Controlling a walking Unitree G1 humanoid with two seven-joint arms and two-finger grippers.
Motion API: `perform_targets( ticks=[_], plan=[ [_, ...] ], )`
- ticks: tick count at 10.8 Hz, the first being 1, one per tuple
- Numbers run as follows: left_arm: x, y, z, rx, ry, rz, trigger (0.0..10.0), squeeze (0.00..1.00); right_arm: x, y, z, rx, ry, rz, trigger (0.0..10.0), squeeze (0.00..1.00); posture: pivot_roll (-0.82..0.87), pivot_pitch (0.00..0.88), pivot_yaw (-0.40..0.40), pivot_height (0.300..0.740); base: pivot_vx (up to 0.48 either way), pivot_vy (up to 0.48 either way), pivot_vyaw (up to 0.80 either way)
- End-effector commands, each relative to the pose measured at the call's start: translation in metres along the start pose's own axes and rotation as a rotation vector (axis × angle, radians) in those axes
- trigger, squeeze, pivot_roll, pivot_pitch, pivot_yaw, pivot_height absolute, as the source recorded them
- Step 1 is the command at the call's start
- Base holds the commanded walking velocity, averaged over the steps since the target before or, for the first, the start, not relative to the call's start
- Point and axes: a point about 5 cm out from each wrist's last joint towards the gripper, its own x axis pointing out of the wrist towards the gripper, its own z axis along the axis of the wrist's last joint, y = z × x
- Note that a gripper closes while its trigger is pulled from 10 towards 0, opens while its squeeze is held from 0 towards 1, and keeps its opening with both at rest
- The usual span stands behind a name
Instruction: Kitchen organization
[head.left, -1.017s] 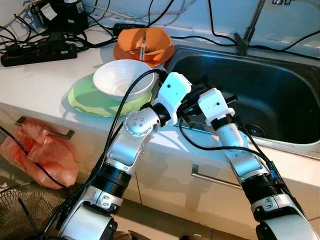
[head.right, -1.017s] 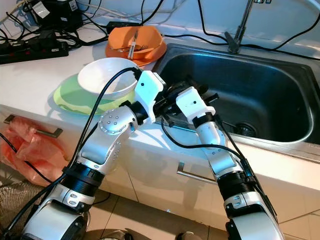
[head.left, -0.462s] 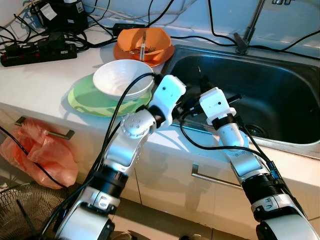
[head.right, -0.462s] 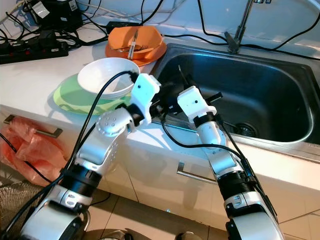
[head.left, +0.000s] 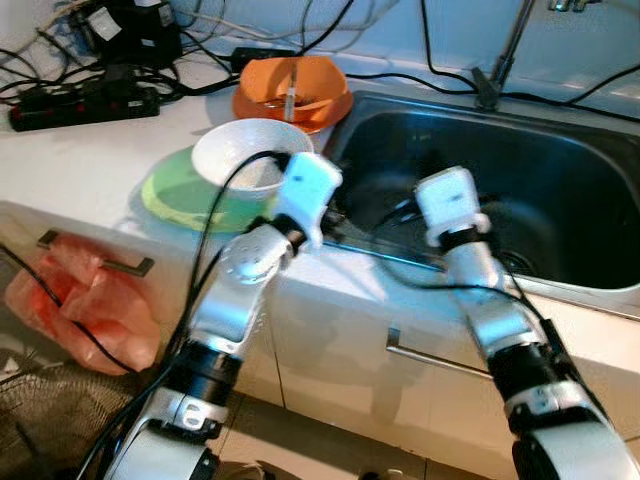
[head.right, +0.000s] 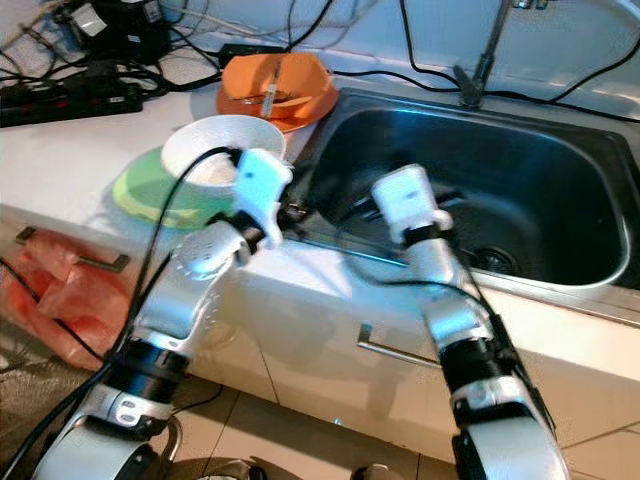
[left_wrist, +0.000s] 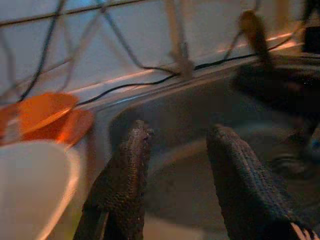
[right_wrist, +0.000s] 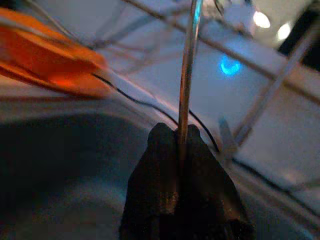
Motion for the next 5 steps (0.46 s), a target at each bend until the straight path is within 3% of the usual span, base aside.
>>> perform_targets(
  ticks=[1,2,4,5],
  plan=[
    [-0.002,0.003,0.001,0.011,-0.001,0.031,10.0,0.00,0.002,-0.008,-0.004,0.024,0.037,-0.043,9.0,0.00,0.00,0.070,0.018,0.740,0.000,0.000,0.00],
    [-0.004,0.002,-0.001,-0.016,0.008,0.037,10.0,0.00,0.003,-0.014,-0.013,0.060,0.111,-0.080,10.0,0.00,0.01,0.071,0.013,0.740,0.000,0.000,0.00],
    [-0.008,-0.002,-0.004,-0.030,0.019,0.033,10.0,0.00,0.000,-0.019,-0.027,0.119,0.213,-0.123,10.0,0.00,0.01,0.073,0.009,0.740,0.000,0.000,0.00],
    [-0.008,-0.003,-0.004,-0.034,0.017,0.037,10.0,0.00,0.000,-0.016,-0.027,0.134,0.213,-0.114,10.0,0.72,0.02,0.078,0.005,0.740,0.000,0.000,0.00]
  ],
)
